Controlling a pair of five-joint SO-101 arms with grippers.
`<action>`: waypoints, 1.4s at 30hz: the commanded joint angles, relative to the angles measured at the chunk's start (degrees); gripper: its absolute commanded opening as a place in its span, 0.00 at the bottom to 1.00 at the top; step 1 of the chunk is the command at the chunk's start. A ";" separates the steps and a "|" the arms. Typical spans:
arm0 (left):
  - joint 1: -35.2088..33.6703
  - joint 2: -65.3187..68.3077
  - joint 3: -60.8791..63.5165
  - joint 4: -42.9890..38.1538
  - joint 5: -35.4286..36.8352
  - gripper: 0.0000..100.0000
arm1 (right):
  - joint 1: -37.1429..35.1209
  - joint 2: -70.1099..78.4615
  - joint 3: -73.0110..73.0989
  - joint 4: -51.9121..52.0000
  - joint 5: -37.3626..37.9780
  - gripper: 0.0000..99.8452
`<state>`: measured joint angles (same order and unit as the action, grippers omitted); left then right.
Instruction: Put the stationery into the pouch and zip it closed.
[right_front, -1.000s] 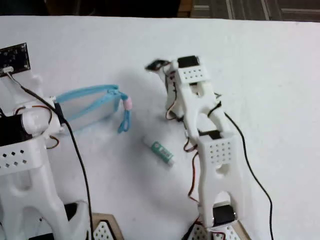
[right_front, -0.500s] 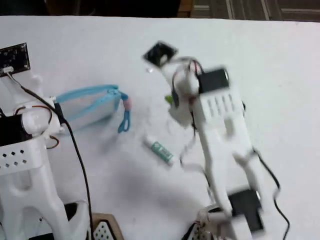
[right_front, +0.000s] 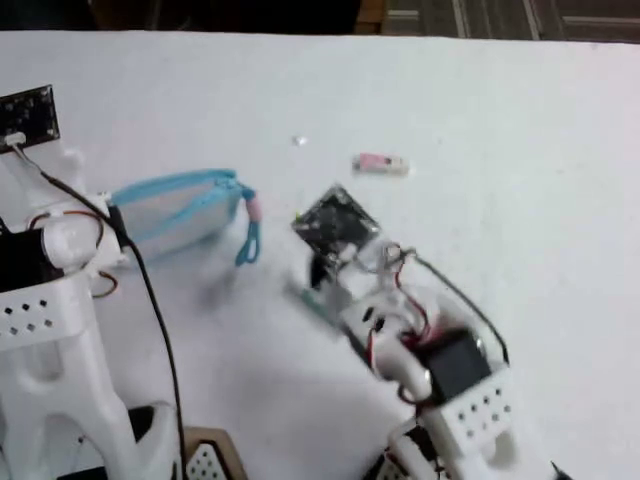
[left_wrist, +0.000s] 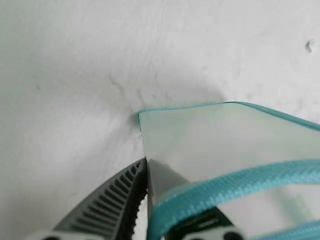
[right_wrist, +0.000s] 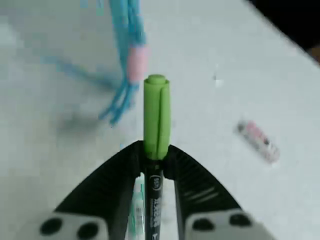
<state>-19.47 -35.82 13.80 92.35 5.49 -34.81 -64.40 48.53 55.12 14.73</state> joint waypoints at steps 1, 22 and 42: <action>0.48 -0.04 -0.44 -1.05 0.00 0.02 | -3.56 -3.03 0.26 -22.20 -9.49 0.02; 0.22 -0.04 -0.53 -0.97 0.00 0.02 | -16.40 25.89 -23.21 -48.75 -17.76 0.02; 0.22 -0.04 -0.62 -1.05 0.09 0.02 | -17.10 28.70 -24.88 -25.71 -11.96 0.48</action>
<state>-19.47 -35.82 13.80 92.35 5.49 -51.34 -35.03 29.01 27.08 2.24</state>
